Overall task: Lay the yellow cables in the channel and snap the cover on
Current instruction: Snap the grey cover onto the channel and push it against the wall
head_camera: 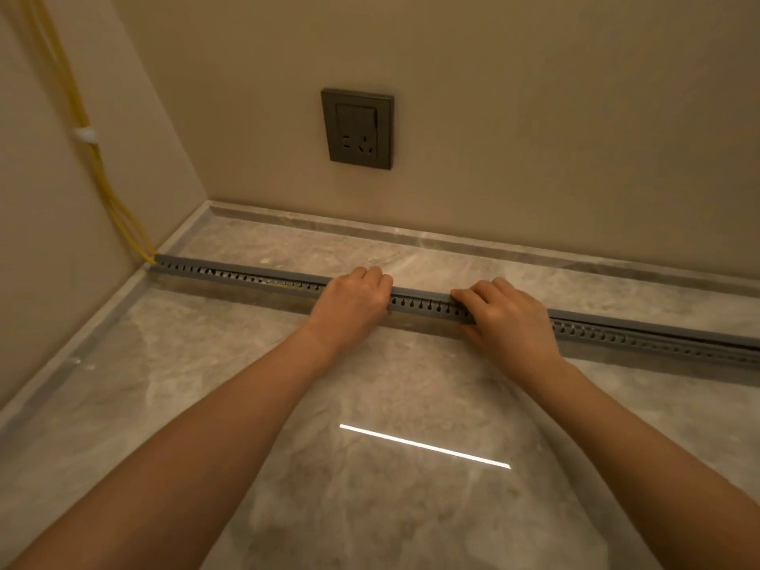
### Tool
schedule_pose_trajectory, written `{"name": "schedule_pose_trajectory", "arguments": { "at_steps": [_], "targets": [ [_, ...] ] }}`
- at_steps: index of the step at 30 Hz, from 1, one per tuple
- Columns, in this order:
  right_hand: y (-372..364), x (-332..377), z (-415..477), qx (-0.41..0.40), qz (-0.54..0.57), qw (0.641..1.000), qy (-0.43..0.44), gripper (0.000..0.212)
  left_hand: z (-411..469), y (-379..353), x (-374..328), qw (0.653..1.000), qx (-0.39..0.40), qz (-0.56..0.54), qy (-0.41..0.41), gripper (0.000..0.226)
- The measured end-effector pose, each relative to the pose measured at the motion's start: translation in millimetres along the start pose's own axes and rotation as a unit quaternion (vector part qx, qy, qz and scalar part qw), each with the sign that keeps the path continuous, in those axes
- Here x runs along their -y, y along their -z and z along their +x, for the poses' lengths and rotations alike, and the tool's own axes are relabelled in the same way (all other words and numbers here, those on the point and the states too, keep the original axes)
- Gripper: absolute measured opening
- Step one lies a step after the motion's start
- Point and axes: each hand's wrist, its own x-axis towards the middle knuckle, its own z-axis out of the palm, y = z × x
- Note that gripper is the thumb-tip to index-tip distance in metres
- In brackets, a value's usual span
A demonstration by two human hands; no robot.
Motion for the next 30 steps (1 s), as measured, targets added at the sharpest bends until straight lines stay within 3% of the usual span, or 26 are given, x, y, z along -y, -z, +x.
{"name": "schedule_pose_trajectory", "arguments": {
  "at_steps": [8, 16, 22, 30],
  "targets": [
    [-1, 20, 25, 0.136, -0.11, 0.978, -0.114, 0.015, -2, -3, 6, 0.999, 0.004, -0.045, -0.009, 0.018],
    [-1, 20, 40, 0.189, -0.111, 0.97, -0.106, 0.01, -3, -10, 19, 0.999, -0.005, -0.036, -0.039, 0.028],
    [1, 16, 40, 0.188, -0.093, 0.973, -0.099, 0.011, 4, -12, 22, 0.994, 0.015, -0.091, -0.061, 0.01],
    [1, 15, 30, 0.11, -0.056, 0.986, -0.109, 0.012, 18, -11, -10, 0.983, -0.005, -0.162, -0.087, 0.019]
  ]
}}
